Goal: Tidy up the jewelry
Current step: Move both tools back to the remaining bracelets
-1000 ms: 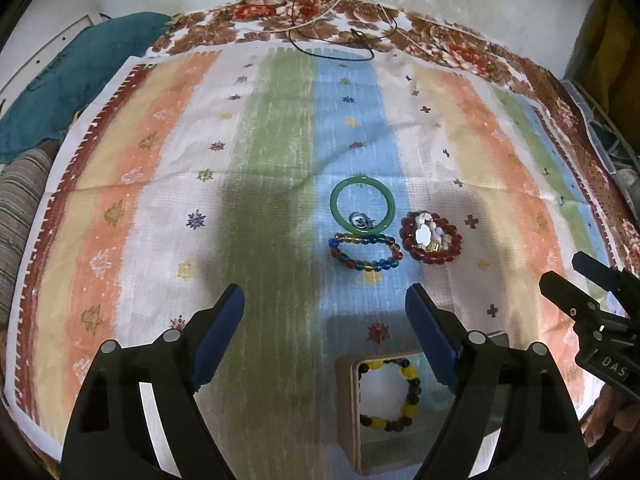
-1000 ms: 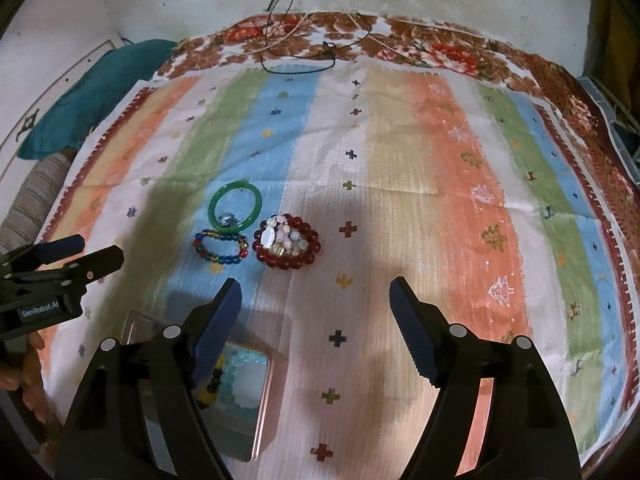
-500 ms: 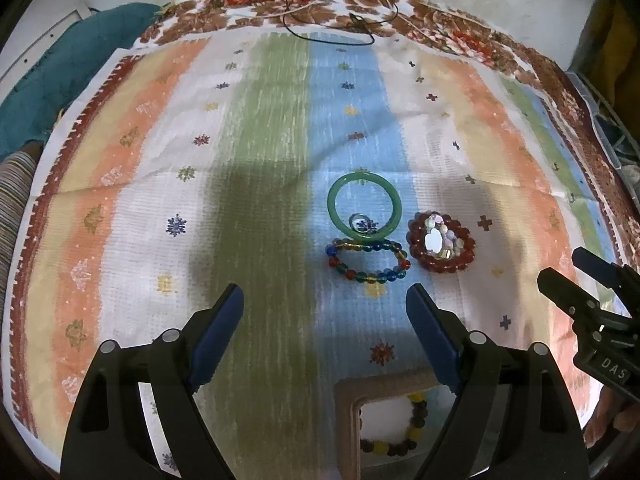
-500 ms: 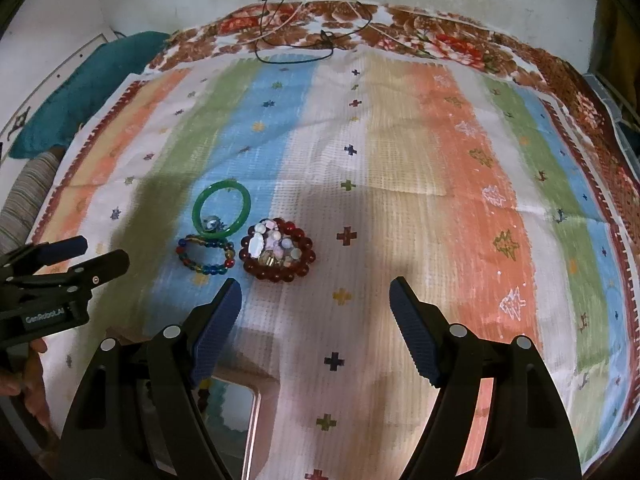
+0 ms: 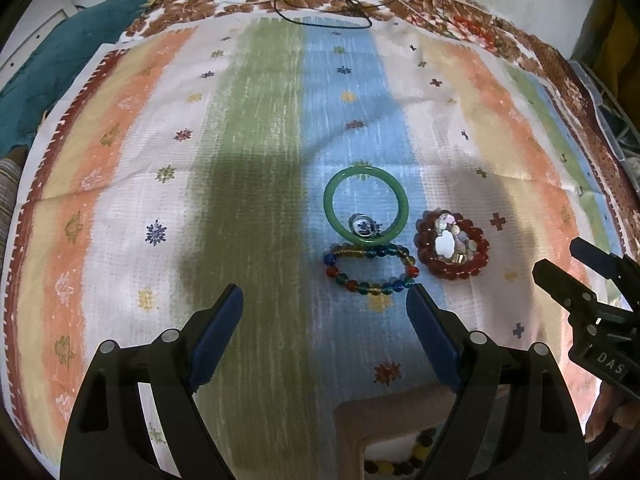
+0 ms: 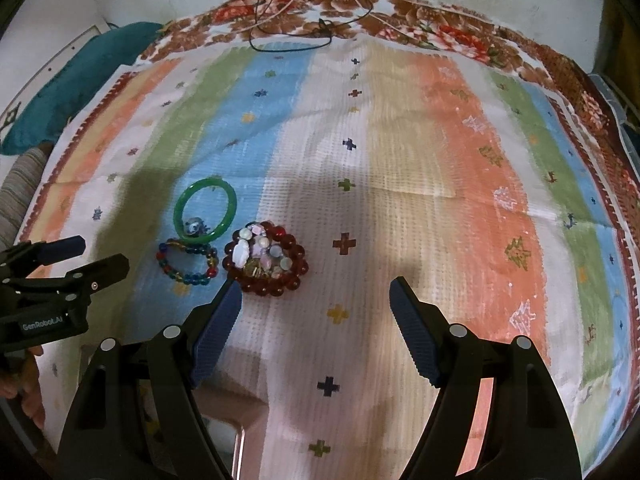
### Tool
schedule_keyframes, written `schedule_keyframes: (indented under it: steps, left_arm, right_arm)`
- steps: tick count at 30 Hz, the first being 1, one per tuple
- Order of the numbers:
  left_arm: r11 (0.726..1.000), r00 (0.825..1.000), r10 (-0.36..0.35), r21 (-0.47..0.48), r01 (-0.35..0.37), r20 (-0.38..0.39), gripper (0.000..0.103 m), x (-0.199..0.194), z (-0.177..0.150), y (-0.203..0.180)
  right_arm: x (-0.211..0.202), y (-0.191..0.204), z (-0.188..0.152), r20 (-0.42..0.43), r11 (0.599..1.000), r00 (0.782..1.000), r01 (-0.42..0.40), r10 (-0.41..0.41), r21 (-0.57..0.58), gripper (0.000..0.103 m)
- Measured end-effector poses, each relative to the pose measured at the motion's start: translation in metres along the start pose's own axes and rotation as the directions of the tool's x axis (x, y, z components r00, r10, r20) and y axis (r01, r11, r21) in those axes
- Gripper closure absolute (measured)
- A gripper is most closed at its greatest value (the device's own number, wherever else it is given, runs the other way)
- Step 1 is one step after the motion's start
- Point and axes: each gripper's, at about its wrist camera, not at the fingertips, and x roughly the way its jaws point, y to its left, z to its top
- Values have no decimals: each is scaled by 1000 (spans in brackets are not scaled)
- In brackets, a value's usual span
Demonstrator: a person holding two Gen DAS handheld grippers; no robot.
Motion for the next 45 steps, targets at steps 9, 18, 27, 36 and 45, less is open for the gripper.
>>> schedule_keyframes:
  steps: [9,18,27,36,45]
  left_arm:
    - [1000,1000,6,18,-6,-17,20,15,7,0]
    - [998,999,8,61,-5,-44,20,29,8,-4]
    - [996,998,13,85,-8,-60,20,45,13,-7]
    - [995,997,25,103,-18,-73,22,64,21,-5]
    - [990,995,53,132,-42,-83,34,76,19,-4]
  right_arm:
    - [19,-2,7,-23,1000,999,24,-24,-4,27]
    - [35,-3,15,-32,999,999,43,-44,-16,27]
    - [53,-2,20,-57,998,996,62,-64,-28,27]
    - [73,-5,24,-82,995,992,98,-101,-35,27]
    - [81,3,25,-74,991,991,102,-108,-86,27]
